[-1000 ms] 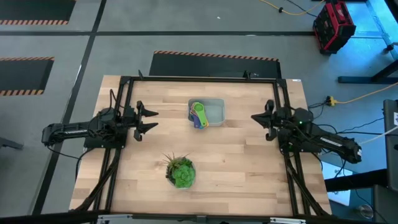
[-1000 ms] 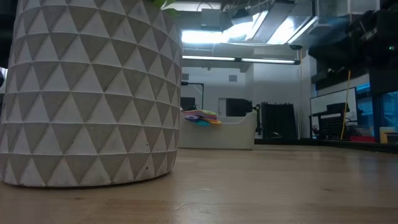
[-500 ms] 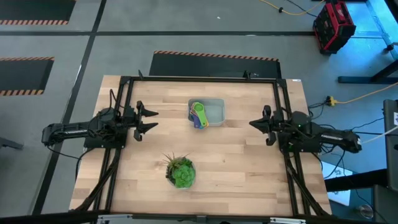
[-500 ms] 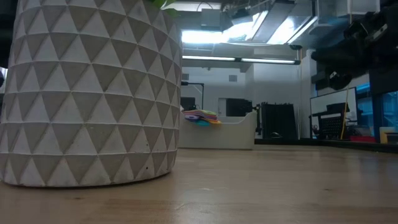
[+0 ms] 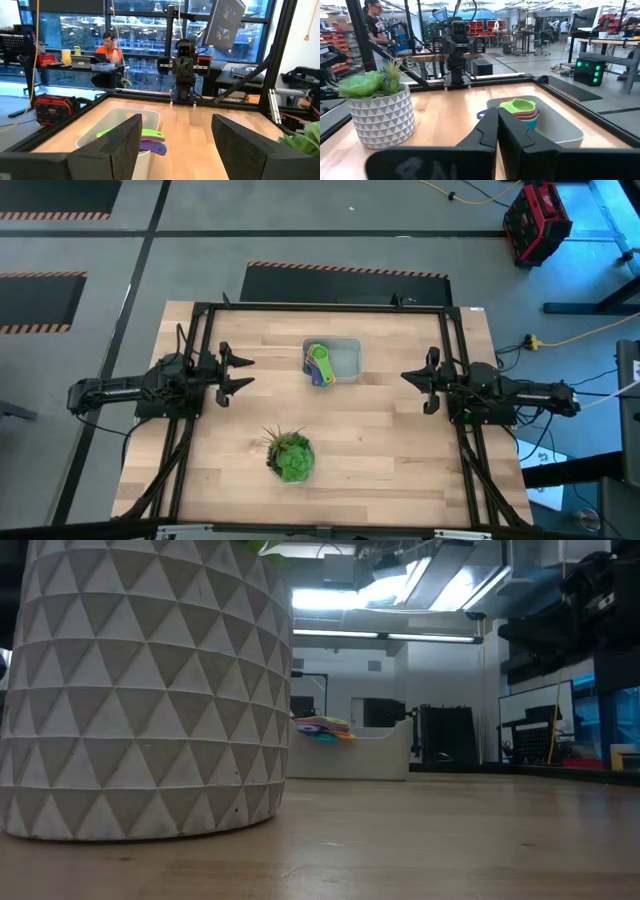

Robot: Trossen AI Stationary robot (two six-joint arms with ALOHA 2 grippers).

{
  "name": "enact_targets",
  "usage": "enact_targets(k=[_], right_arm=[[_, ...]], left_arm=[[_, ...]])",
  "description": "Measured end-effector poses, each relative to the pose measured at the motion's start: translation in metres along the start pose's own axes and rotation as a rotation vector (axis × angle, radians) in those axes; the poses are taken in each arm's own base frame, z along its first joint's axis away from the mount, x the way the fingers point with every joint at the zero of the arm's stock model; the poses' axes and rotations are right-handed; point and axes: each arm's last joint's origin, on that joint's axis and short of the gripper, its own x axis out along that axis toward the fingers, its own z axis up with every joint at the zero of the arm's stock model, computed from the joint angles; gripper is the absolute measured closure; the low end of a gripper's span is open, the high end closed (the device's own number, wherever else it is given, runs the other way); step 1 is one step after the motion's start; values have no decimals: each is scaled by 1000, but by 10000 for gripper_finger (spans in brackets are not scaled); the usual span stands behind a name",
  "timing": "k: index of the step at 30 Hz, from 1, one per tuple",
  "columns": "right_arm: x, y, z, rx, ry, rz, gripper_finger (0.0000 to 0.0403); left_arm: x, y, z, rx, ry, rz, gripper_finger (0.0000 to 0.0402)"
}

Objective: Nest measuring cups in basket
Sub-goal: Return to Home Position

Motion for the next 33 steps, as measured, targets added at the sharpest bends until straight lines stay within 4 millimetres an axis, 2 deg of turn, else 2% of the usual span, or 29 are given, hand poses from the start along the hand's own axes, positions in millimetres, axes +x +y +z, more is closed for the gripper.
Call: enact_targets(k=[18, 33], right_arm=[[0, 0, 0, 24, 0, 4, 391], [0, 0, 0, 22, 0, 4, 391]], left_arm=[[-2, 3, -21, -7, 212, 69, 168], [-3, 4, -22, -11, 224, 82, 168]])
